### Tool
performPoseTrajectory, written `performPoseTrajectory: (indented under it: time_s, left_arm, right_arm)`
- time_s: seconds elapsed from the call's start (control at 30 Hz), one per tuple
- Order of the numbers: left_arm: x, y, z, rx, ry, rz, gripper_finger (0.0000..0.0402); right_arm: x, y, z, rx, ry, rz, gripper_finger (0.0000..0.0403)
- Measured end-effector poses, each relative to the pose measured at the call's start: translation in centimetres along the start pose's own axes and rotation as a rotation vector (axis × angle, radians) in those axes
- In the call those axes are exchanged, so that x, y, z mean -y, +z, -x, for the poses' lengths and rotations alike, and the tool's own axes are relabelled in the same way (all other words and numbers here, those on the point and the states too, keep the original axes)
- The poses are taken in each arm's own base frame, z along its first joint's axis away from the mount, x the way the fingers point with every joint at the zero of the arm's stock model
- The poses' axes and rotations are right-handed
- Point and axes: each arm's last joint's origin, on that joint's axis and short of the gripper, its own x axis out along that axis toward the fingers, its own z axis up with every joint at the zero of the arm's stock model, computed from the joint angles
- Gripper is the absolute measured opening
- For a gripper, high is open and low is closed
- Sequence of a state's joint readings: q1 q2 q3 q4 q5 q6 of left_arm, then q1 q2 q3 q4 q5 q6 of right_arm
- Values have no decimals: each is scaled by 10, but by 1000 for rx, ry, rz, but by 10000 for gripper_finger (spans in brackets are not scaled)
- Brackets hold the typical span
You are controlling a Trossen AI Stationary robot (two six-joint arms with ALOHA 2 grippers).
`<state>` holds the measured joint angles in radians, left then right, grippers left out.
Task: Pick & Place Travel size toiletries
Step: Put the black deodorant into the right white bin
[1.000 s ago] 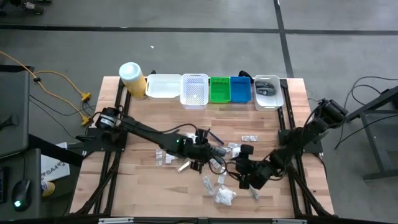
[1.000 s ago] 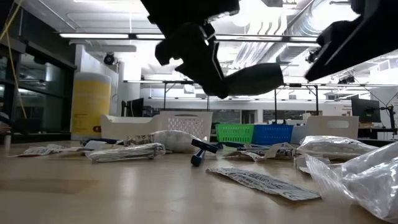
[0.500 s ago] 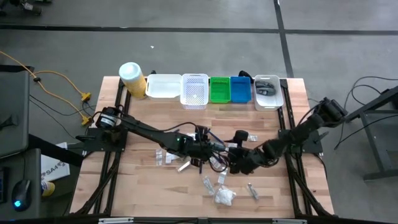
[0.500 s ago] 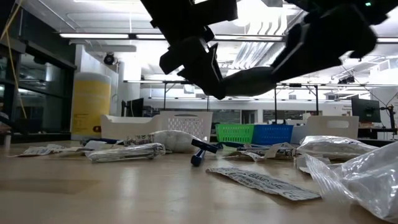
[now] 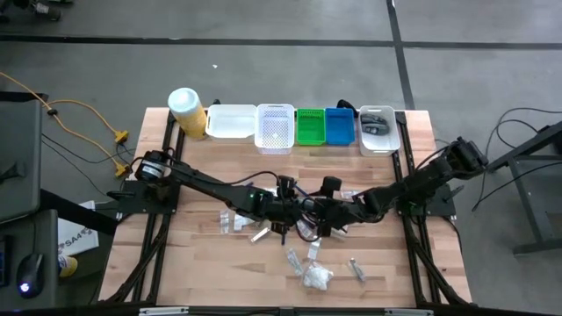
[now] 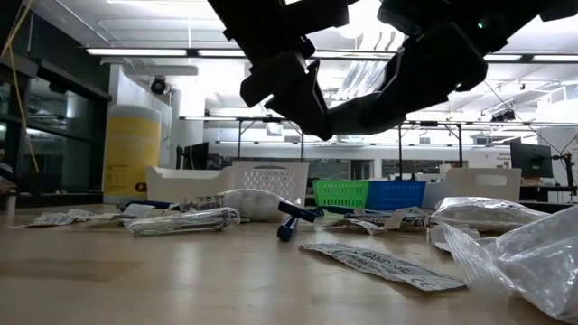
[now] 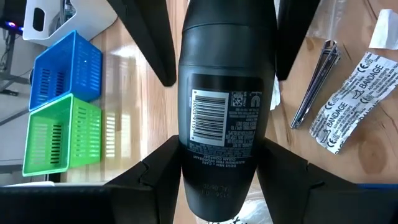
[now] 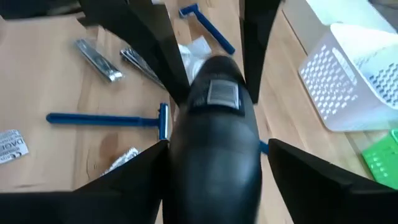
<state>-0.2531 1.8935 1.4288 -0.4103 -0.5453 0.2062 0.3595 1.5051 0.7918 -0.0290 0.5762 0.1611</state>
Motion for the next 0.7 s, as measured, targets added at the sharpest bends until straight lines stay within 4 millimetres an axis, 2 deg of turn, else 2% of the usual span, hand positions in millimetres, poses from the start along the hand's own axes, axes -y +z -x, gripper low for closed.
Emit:
performPoseTrajectory:
  time_s: [0.2,0.33,0.57,0.7]
  left_arm:
    - [0,0,0,0,1,1,172]
    - [0,0,0,-3,-1,-1,179]
    - [1,-3,0,-23,-12,-42,239]
    - [-1,-10,0,-101,38,-83,256]
  right_arm:
    - [0,0,0,1,3,-14,202]
    - [0,0,0,1,5,-22,202]
    - [0,-2,0,-25,13,-137,202]
    - [2,-8,0,-73,-23,-180,202]
